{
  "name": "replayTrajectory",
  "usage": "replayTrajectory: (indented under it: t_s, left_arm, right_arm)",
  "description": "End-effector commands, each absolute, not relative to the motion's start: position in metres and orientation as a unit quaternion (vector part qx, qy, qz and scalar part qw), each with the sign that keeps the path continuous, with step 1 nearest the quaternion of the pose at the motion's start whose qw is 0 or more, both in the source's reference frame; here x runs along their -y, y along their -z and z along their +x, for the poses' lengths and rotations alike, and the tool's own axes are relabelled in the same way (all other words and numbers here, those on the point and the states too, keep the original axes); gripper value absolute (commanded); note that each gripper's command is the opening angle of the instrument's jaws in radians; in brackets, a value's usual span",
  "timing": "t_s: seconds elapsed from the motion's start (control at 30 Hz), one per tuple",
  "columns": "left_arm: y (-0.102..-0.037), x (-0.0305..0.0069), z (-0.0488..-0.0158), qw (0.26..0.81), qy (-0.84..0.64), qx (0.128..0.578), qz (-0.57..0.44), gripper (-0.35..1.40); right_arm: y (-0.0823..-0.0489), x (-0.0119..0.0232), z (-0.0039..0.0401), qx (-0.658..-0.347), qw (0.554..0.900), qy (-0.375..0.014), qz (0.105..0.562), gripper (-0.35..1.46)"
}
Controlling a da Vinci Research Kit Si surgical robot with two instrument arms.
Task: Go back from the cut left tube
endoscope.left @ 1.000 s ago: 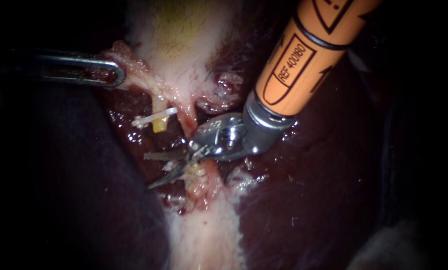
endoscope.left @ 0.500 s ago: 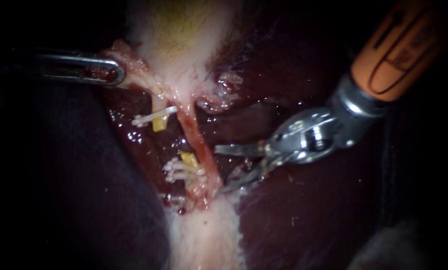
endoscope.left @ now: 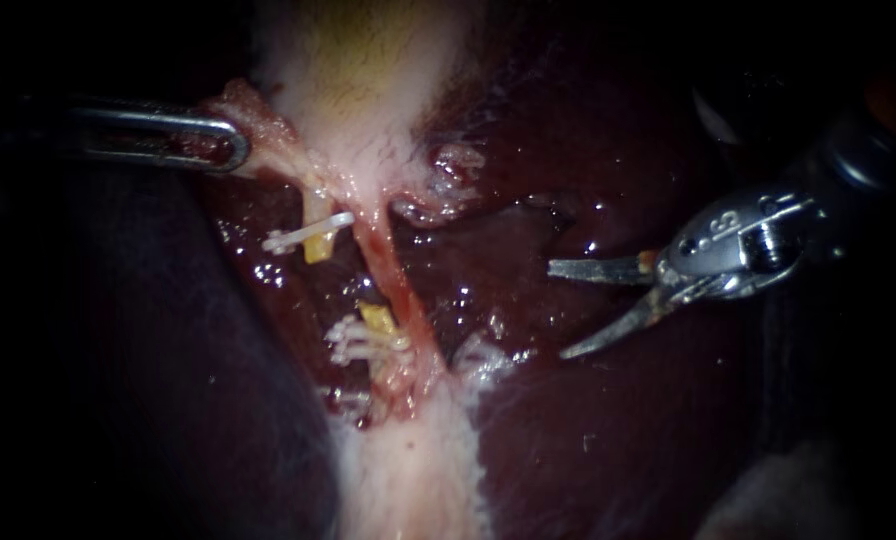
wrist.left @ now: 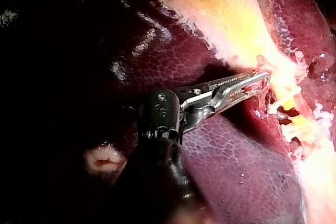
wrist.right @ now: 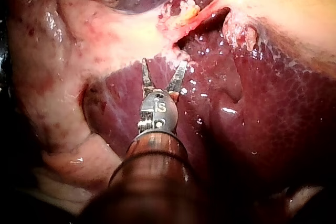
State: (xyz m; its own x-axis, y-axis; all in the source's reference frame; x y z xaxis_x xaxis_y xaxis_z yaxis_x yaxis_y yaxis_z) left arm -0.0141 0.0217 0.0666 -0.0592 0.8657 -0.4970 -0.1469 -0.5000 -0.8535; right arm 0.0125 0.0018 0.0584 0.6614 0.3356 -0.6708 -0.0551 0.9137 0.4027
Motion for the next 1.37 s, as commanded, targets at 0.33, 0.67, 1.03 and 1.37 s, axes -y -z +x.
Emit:
replayTrajectory:
  t_s: [0.33,0.67,1.03,1.37]
  left_arm:
    - [-0.0679,-0.0224,-0.0147,0.389,-0.655,0.314,-0.566,-0.35]
    - [-0.0702,-0.0220,-0.0175,0.389,-0.658,0.306,-0.567,-0.35]
    - [-0.0705,-0.0221,-0.0178,0.389,-0.658,0.307,-0.568,-0.35]
    - [-0.0705,-0.0221,-0.0178,0.389,-0.658,0.307,-0.568,-0.35]
  right_arm:
    - [-0.0583,-0.0016,0.0126,-0.397,0.894,-0.108,0.178,1.45]
    - [-0.0582,-0.0016,0.0126,-0.397,0.894,-0.108,0.178,1.45]
    - [-0.0582,-0.0016,0.0126,-0.397,0.894,-0.108,0.178,1.45]
    - [-0.0582,-0.0016,0.0126,-0.397,0.894,-0.108,0.178,1.45]
